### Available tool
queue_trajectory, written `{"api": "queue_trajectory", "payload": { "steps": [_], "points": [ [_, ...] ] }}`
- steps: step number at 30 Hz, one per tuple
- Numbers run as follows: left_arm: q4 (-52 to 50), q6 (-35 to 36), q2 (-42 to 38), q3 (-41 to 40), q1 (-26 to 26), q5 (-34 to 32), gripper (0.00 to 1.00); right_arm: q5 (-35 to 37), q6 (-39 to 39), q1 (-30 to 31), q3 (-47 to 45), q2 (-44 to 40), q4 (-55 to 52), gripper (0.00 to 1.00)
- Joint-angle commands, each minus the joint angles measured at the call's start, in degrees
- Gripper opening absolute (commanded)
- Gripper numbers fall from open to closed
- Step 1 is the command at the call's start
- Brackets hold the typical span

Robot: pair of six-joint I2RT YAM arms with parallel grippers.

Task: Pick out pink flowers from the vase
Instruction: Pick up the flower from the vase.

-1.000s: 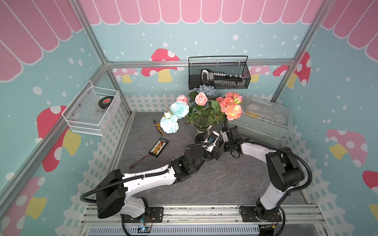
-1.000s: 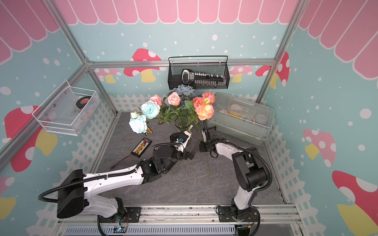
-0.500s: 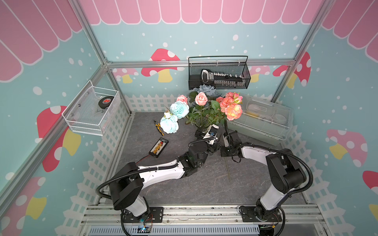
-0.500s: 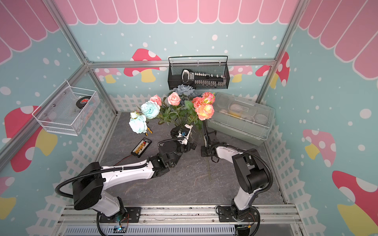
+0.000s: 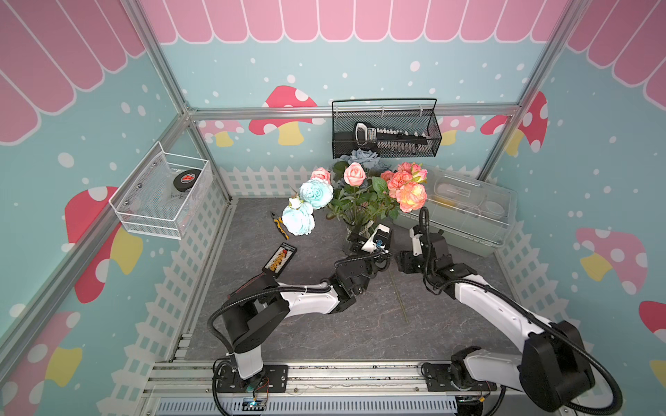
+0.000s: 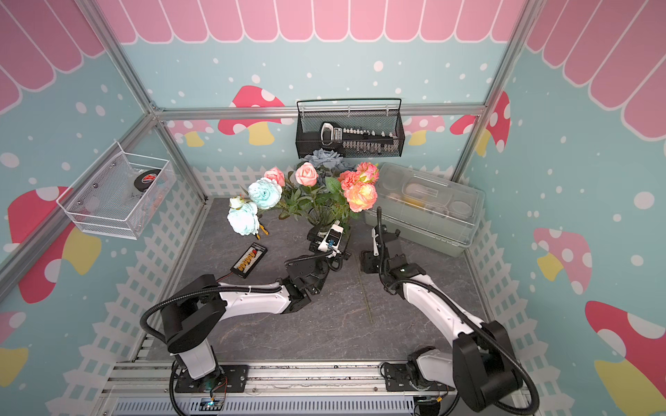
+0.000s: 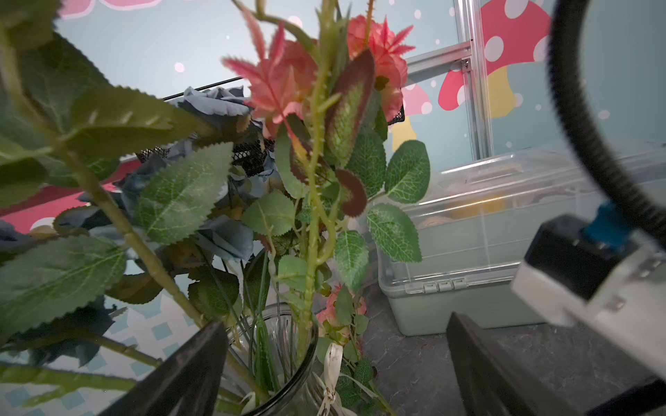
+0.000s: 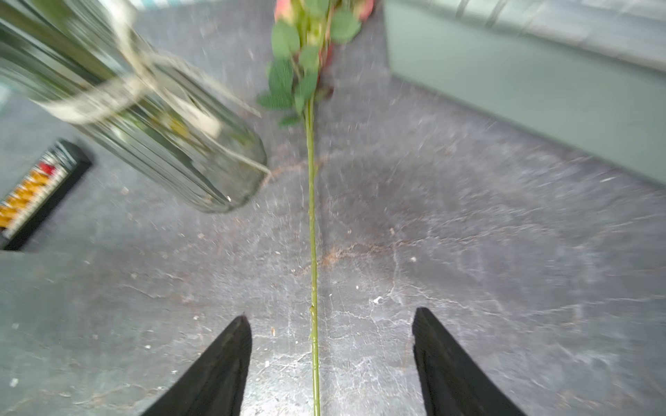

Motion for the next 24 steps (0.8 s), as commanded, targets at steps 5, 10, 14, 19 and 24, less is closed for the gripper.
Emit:
{"api": "queue_trajectory", "payload": {
  "steps": [5,10,14,19,24],
  "points": [
    [8.56,5.93,3.53,3.30,1.16,-0.46,0.83,4.82,-1.22,0.43,-2.76,-11.63,-7.30,0.72],
    [8.44,4.28,4.10,3.47,2.88,0.10,0.81,5.59,-1.75,0.43,-4.16,-18.19,-9.20,0.74],
    [7.66,2.63,3.92,3.45,3.94,0.46,0.81,5.77,-1.71,0.38,-4.32,-19.47,-9.61,0.74],
    [4.94,1.02,5.09,5.60,5.37,1.77,0.81,5.01,-1.97,0.38,-4.39,-18.37,-8.68,0.74],
    [1.68,-0.93,6.19,7.81,6.92,3.65,0.75,4.39,-2.01,0.43,-4.22,-17.90,-8.47,0.74]
  ]
}}
